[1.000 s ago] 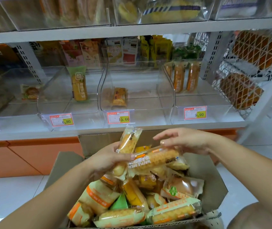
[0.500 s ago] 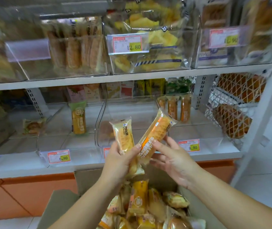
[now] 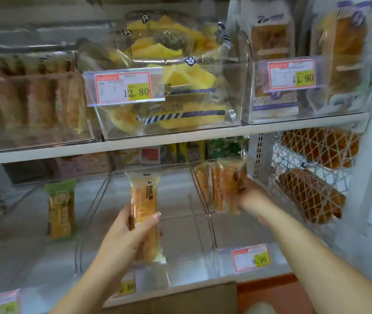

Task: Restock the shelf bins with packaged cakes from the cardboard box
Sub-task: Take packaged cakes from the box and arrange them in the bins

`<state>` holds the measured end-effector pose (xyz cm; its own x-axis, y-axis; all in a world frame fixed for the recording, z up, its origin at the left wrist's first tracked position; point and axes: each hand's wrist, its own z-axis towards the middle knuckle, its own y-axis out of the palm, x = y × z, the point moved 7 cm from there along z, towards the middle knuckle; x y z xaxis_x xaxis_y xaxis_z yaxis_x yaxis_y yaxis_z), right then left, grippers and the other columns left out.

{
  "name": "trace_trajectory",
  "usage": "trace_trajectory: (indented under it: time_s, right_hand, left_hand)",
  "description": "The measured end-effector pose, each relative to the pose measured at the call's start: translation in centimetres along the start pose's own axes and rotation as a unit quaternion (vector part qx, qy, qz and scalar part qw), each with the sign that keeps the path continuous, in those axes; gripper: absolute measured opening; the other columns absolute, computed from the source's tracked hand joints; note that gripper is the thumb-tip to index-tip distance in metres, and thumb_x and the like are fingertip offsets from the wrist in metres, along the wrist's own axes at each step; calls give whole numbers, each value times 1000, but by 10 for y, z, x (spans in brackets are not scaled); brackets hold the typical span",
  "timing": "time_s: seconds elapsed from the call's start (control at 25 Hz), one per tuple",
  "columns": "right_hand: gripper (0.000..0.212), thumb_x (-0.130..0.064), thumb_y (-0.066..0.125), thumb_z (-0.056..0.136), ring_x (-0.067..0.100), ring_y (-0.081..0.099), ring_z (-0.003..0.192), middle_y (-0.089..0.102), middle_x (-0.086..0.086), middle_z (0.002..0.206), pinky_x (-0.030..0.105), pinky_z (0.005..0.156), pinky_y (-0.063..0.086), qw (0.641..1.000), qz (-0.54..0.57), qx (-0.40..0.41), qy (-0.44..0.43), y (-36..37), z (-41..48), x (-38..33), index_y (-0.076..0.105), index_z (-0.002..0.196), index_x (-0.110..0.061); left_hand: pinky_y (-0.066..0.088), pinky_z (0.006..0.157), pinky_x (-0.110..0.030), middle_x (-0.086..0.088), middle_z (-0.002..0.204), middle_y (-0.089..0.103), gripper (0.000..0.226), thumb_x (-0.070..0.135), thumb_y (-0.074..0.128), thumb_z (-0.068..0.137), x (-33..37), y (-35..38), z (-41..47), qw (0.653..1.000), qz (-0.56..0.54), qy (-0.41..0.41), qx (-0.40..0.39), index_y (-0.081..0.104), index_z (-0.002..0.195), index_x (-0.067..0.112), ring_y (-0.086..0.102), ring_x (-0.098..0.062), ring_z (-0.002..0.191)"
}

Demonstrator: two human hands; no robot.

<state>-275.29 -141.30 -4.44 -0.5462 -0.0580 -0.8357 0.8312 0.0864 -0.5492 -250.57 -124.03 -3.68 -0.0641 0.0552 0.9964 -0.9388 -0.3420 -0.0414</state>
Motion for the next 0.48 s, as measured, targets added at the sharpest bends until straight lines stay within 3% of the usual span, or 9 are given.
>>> trace_trajectory:
  time_s: [0.08,0.12,0.2,0.28,0.36,0.48]
  right_hand:
    - [47,-25,65,89,27,59,111,59,6,129,34,90,50,989,-123,-83,-3,28,11,-8,48,132,-22]
    - [64,-25,63,91,27,53,121,50,6,139,31,93,46,978,-180,-104,-9,37,16,-13,33,147,-19]
    - [89,-24,63,91,24,52,123,41,5,148,27,85,42,966,-223,-129,-6,48,25,-20,1,155,-17]
    - [84,-20,64,91,22,59,114,51,9,140,26,78,43,970,-196,-141,1,56,35,-18,10,155,-14]
    - [73,-20,64,91,22,60,110,58,10,132,28,82,47,973,-182,-139,4,57,38,-13,25,151,-10]
    - [77,-27,65,90,15,61,91,61,8,128,28,81,45,978,-157,-133,-16,58,36,-7,21,151,-13]
  left_hand:
    - [55,62,-34,-7,95,74,30,25,71,83,-6,-1,7,1000,2,-6,-2,61,111,22,75,-20,78]
    - [55,61,-34,-9,96,74,33,26,73,80,-9,-1,10,1000,0,-10,-5,62,110,21,75,-21,77]
    - [55,54,-31,-10,95,74,54,34,85,64,-14,0,13,1000,-4,-17,-16,62,110,18,75,-24,78]
    - [55,52,-30,-9,95,74,71,47,82,49,-17,2,13,1000,0,-21,-16,61,110,18,75,-26,79]
    - [56,55,-33,-7,98,75,76,52,76,44,-18,2,13,1000,4,-22,-18,61,111,20,75,-27,80]
    - [56,53,-32,-8,98,75,76,52,76,43,-18,5,12,999,-2,-25,-31,61,110,21,75,-27,80]
